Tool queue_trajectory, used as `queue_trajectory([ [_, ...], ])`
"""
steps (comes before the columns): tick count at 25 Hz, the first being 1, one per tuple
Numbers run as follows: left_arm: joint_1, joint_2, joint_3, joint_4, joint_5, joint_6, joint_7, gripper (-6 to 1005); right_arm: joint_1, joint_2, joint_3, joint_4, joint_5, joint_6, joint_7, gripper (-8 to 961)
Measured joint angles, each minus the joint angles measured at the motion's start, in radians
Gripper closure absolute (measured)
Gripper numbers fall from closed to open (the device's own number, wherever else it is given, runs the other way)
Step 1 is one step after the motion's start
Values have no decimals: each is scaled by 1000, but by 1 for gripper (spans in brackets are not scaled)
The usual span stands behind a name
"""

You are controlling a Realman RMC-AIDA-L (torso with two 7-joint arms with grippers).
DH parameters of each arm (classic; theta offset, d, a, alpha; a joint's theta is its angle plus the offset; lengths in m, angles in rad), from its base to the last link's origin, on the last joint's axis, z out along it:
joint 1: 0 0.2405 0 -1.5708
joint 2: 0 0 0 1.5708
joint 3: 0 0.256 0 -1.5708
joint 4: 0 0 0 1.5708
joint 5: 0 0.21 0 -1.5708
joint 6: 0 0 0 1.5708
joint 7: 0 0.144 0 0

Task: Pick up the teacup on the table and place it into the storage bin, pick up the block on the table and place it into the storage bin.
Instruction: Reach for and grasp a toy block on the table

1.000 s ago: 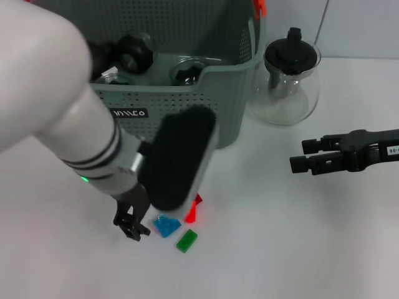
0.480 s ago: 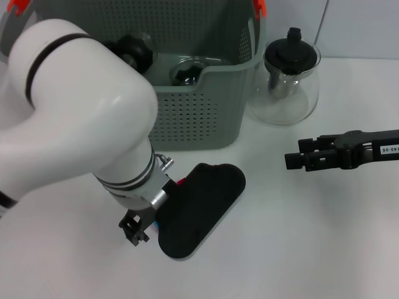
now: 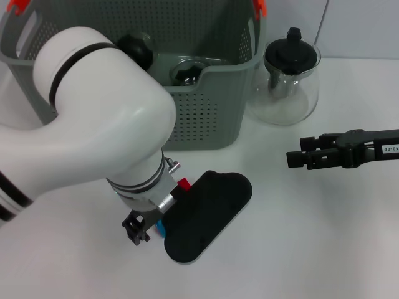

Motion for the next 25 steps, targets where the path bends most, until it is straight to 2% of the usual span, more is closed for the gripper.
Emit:
queue_trajectory([
  [12,-42,2,17,-75,0,-32,-2,219,-7,-2,6,0,0,0,-2,7],
  [25,-58,0,38,-87,0,-32,-21,220,-10,-3,8,0,0,0,-4,7],
])
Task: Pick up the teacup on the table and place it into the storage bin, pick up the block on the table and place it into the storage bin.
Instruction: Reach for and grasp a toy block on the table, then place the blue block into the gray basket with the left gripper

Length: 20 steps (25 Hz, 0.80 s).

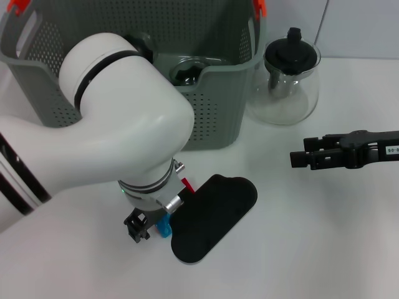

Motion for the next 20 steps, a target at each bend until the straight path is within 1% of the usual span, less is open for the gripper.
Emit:
queue_trajectory([
  [2,-2,0,2,0,0,3,-1,220,-1,0,0,0,0,0,0,7],
  [10,-12,2,13,-16,2,-1,-13,460,-2,-1,2,0,0,0,-7,7],
  [14,-12,2,7,0,2,15,-24,583,-5,-1,6,0,0,0,-11,7],
  [18,-7,1,-35,56,1,75,-50,580,-10,-1,17,0,0,-4,-19,7],
  [20,4,-1,-81,98,-1,123,-58,578,-13,-1,22,0,0,-6,-26,7],
])
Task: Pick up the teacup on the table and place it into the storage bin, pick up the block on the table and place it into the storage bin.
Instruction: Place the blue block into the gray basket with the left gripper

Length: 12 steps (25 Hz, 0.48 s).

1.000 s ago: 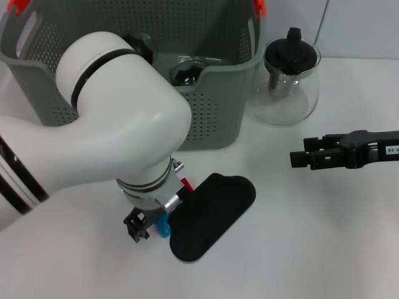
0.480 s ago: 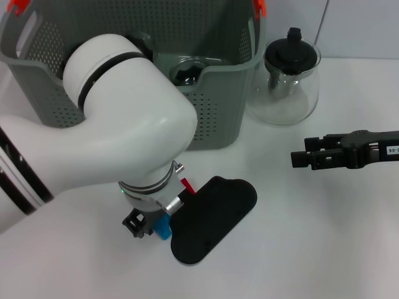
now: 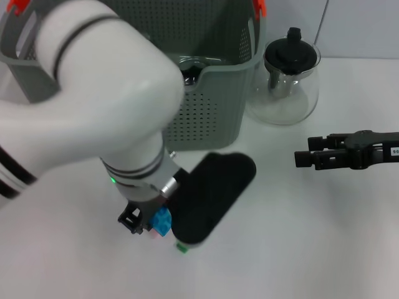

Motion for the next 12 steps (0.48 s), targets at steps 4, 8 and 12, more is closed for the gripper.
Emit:
queue_trajectory([
  [4,23,-4,-140,89,-44,96,-44,575,-5,0,5,0,0,-3,-12,8],
  [8,17,-2,-427,115,-176,196,-98,572,-6,-3,5,0,0,-6,-14,8],
  [12,-6,6,-825,91,-368,269,-155,569,-6,-6,5,0,0,-7,-15,8],
])
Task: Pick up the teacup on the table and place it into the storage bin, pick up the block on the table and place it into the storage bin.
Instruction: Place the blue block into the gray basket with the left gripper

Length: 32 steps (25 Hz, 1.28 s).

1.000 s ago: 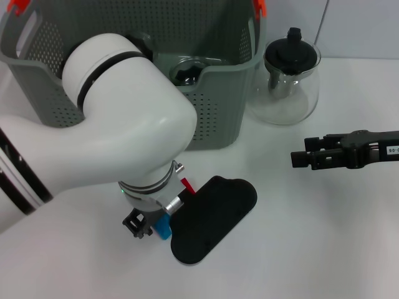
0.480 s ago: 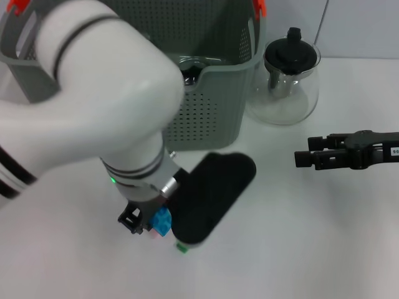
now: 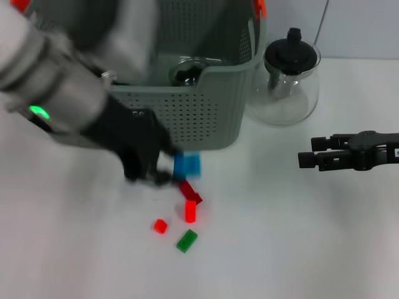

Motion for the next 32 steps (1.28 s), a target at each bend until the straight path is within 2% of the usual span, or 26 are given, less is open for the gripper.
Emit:
queue_trajectory([
  [1,-8,5,-116,-2,-40,4,-30,568,0,0,0,0,0,0,0,8],
  [3,-24,17,-264,-5,-102,5,-87,567,3,-1,0,0,0,-2,0,8],
  [5,-44,52,-369,-25,-162,-9,-152,565,7,-2,-1,-2,0,-6,0,8],
  [6,-62,99,-407,-58,-187,-56,-214,564,9,-2,-2,-4,0,-9,1,8],
  [7,-67,118,-408,-73,-186,-94,-241,563,11,-2,-3,-5,0,-10,3,8],
  [8,-67,118,-408,-73,-186,-94,-241,563,13,-2,-5,-8,0,-10,4,8],
  [9,-71,134,-401,-83,-177,-132,-265,562,15,-2,-7,-8,0,-11,5,8],
  [10,-81,172,-365,-113,-135,-237,-324,561,16,-2,-8,-9,0,-11,5,8],
  [11,-81,172,-365,-113,-135,-237,-324,560,18,-2,-8,-9,0,-11,5,8],
  [12,-91,190,-337,-133,-101,-297,-356,560,19,-2,-8,-9,0,-11,4,8],
  [14,-118,211,-292,-181,-35,-381,-405,558,21,-2,-8,-10,0,-11,1,8],
  [17,-181,221,-262,-285,98,-493,-437,556,23,-2,-8,-11,0,-10,0,8],
  [22,-282,218,-258,-460,305,-634,-466,552,26,-7,-10,-11,0,-19,0,8],
  [26,-298,213,-207,-500,367,-683,-498,549,25,-10,-9,-11,-1,-20,3,8],
  [29,-283,227,-151,-507,369,-709,-539,546,20,-12,-8,-11,-1,-21,3,8],
  [32,-279,235,-139,-516,370,-714,-548,544,19,-12,-7,-11,-2,-22,1,8],
])
